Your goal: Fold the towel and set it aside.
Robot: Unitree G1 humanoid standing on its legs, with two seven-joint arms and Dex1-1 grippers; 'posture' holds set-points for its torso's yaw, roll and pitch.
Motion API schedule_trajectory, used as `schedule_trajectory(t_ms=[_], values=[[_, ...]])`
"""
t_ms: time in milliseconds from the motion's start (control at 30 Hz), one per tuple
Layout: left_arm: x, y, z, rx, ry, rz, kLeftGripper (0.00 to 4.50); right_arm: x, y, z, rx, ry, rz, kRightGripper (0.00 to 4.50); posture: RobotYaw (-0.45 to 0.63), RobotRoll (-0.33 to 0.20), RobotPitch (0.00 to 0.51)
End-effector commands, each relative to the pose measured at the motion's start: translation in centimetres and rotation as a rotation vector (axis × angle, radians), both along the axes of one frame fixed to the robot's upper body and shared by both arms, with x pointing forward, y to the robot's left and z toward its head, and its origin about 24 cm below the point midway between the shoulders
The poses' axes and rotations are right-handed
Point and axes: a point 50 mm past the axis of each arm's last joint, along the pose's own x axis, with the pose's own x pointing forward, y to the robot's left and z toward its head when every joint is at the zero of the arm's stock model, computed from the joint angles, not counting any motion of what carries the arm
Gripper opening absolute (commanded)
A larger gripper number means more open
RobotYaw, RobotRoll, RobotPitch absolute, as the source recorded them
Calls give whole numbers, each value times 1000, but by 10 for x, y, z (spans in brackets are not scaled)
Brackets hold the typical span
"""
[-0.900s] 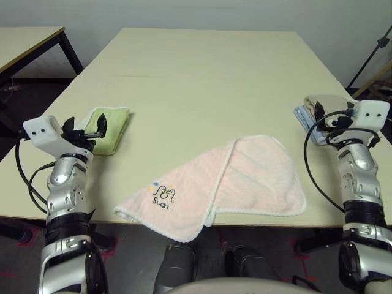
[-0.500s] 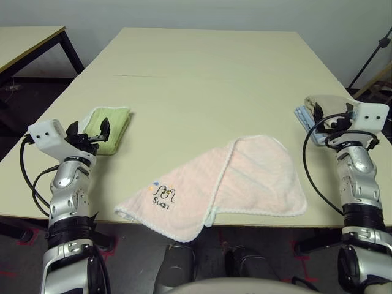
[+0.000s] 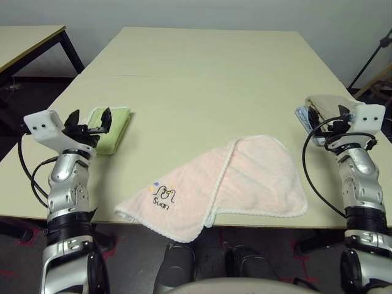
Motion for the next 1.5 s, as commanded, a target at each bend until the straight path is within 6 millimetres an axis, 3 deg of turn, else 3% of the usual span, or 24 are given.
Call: schedule_trajectory(t_ms=[33, 200, 333, 600, 733, 1000, 1133, 1500], values=[[0, 1, 14, 27, -11, -84, 4500, 1, 4, 11, -7, 3, 66, 4471, 151, 0, 62], [-5, 4, 27, 50, -14, -203, 4500, 5, 11, 23, -29, 52, 186, 4471, 155, 0, 55], [-9, -7, 28, 83, 32, -367, 4500, 9, 20, 37, -77, 103, 312, 4471, 157, 0, 48], [-15, -25, 47, 182, 71, -680, 4500, 16, 33, 47, -230, 372, 550, 4471, 210, 0, 59], [-20, -39, 51, 203, 141, -841, 4500, 19, 27, 52, -296, 512, 589, 4471, 227, 0, 66], [-30, -75, 48, 187, 310, -1183, 4500, 31, 13, 45, -426, 840, 701, 4471, 272, 0, 67], [-34, -94, 45, 198, 358, -1306, 4500, 42, 10, 30, -514, 929, 720, 4471, 288, 0, 64], [-50, -111, 26, 167, 452, -1401, 4500, 59, 25, -9, -672, 1037, 699, 4471, 295, 0, 74]])
